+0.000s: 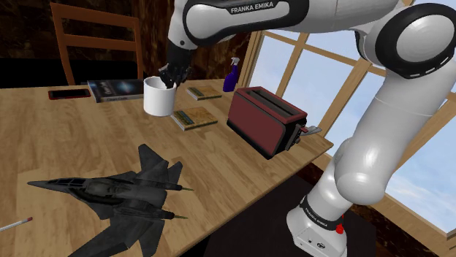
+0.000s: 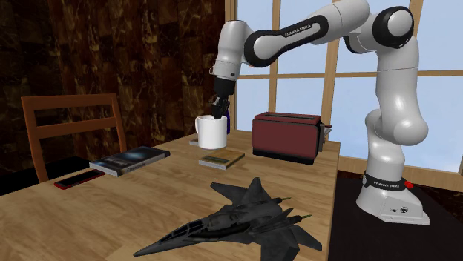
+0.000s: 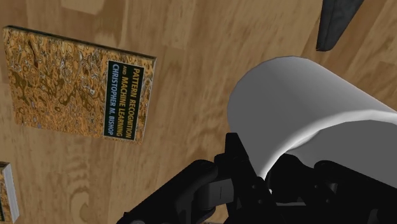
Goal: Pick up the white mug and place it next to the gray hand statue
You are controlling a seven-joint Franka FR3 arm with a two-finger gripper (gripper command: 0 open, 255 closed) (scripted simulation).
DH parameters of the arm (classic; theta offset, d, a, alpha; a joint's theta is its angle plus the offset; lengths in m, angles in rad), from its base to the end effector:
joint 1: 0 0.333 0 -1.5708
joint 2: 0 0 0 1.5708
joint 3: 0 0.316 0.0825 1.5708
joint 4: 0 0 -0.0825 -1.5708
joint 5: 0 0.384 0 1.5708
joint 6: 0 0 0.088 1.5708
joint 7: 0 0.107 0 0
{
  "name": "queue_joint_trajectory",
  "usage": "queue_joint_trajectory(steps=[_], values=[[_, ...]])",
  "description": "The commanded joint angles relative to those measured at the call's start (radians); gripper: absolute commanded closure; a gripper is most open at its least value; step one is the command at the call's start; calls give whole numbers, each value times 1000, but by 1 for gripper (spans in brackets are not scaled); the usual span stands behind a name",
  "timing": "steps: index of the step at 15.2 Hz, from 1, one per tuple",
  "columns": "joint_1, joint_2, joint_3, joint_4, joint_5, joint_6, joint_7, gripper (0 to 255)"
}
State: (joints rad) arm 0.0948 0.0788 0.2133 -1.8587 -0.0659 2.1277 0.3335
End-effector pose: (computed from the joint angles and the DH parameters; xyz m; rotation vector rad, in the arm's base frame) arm 0.5750 0.1767 0.4935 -3.1065 -0.0028 -0.3050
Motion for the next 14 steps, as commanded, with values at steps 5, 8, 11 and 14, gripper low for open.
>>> queue_joint_trajectory(steps=[5,8,11,14], values=[[0,-13,1,68,6,-80,-6,255],[0,-16,1,104,7,-119,-8,255],[-12,-31,-9,109,17,-137,-34,255],[-50,-69,-42,63,40,-126,-110,255]])
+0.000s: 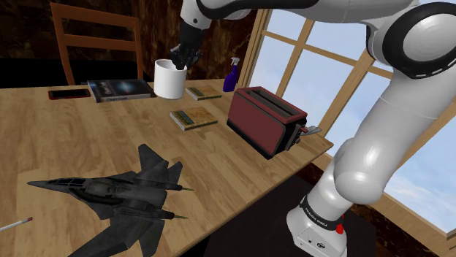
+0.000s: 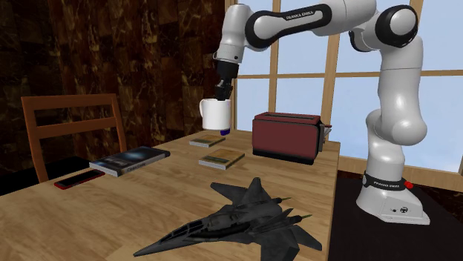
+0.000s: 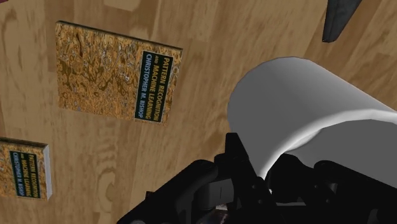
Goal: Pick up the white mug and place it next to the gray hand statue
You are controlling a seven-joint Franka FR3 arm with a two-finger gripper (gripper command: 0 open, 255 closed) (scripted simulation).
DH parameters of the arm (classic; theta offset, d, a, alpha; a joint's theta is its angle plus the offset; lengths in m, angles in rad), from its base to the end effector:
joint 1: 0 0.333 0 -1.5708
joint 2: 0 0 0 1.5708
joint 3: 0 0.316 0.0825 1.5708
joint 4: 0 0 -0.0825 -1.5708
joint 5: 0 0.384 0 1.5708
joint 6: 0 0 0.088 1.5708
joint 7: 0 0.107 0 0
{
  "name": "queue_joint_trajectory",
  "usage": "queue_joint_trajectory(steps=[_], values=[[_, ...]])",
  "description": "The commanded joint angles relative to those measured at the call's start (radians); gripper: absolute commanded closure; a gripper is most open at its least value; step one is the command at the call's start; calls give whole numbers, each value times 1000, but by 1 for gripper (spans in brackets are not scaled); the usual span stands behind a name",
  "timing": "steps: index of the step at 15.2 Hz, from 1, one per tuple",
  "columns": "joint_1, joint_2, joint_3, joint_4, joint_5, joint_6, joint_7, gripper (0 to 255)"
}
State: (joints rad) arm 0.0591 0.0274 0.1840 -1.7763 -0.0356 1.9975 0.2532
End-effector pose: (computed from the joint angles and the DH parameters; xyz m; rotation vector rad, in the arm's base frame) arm 0.5741 0.1390 0.5505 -3.1069 -0.0014 -0.3045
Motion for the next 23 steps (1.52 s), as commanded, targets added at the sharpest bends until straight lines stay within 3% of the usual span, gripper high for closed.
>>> queue_joint_trajectory(steps=[1,12,23], values=[[-26,-28,-24,-33,16,7,-55,255],[-149,-81,-159,-94,73,14,-333,255],[-271,-15,-293,-11,125,-19,-605,255]])
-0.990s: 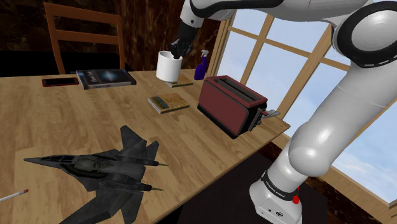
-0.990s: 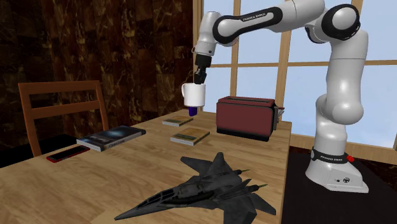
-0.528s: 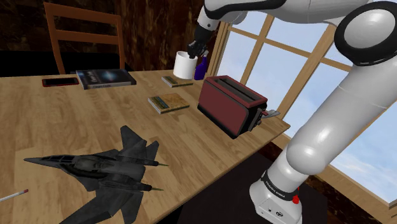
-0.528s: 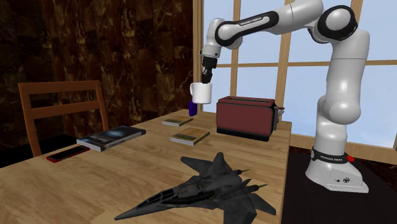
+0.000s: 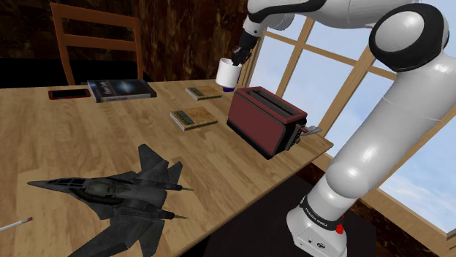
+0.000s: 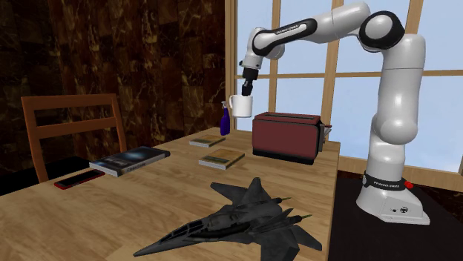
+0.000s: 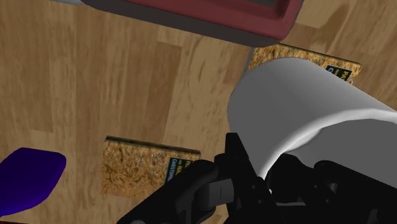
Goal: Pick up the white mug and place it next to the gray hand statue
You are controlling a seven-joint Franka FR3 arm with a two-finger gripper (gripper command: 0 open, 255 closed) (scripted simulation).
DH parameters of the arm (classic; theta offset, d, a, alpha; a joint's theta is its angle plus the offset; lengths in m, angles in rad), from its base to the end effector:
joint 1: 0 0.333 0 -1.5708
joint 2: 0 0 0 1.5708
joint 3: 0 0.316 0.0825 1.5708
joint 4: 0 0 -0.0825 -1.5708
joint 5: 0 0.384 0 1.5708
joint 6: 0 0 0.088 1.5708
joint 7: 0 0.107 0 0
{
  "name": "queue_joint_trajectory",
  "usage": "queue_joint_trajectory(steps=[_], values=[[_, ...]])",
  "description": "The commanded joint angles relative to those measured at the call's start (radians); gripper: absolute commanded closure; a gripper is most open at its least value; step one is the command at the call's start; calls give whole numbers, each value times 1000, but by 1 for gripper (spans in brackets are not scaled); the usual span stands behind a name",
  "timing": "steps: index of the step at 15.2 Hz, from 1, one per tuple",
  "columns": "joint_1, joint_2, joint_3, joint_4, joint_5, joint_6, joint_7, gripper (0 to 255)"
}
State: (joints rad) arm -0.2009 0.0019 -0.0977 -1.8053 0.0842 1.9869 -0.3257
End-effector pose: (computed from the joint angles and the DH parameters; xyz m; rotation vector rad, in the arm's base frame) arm 0.5573 -0.1660 0.5498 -3.1061 0.0000 -0.3044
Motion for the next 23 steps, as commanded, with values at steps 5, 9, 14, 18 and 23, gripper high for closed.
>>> queue_joint_trajectory(steps=[5,9,14,18,23], values=[[-71,80,-66,105,38,-39,-146,255],[-125,153,-103,201,70,-74,-238,255],[-169,218,-125,262,99,-80,-307,255],[-167,219,-123,209,102,-27,-314,255],[-166,224,-122,150,108,37,-324,255]])
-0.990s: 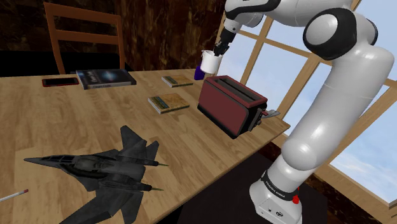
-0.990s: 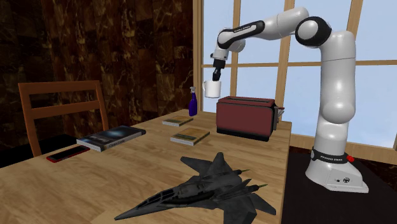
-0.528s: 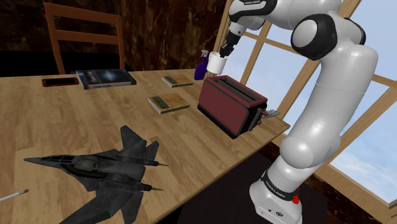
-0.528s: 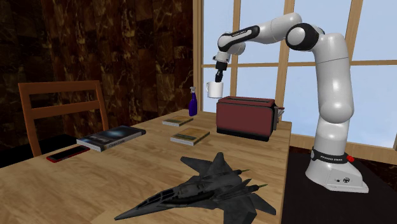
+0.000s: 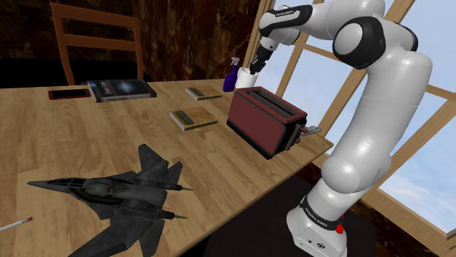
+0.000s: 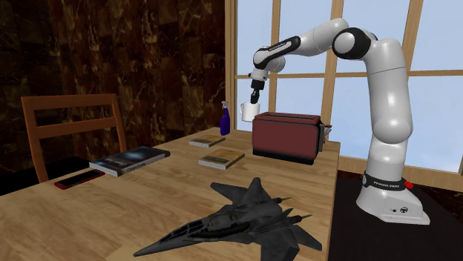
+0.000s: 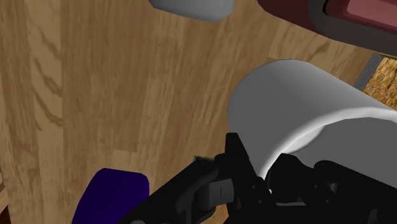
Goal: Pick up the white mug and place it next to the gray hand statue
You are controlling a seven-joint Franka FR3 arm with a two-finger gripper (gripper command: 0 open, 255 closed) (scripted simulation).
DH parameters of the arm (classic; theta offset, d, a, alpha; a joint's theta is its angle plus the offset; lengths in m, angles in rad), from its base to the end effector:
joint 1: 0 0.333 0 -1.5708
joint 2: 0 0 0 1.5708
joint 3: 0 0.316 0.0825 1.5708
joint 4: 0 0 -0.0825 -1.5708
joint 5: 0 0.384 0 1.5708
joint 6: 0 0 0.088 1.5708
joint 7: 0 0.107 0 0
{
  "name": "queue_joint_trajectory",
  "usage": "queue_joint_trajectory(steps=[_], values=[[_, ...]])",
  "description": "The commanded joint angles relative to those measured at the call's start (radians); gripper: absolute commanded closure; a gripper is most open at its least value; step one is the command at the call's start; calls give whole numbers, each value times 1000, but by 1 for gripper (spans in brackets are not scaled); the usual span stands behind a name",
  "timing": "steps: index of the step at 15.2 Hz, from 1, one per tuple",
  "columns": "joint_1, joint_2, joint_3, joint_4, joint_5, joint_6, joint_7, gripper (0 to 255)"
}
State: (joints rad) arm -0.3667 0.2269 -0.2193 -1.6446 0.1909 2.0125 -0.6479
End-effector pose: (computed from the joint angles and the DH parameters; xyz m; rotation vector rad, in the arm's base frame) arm 0.5493 -0.3373 0.4975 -3.1060 -0.0030 -0.3038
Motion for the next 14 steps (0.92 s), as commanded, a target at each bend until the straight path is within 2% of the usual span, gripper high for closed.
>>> queue_joint_trajectory(steps=[1,14], values=[[0,1,1,-22,2,24,-4,255],[0,44,8,-140,29,181,-36,255]])
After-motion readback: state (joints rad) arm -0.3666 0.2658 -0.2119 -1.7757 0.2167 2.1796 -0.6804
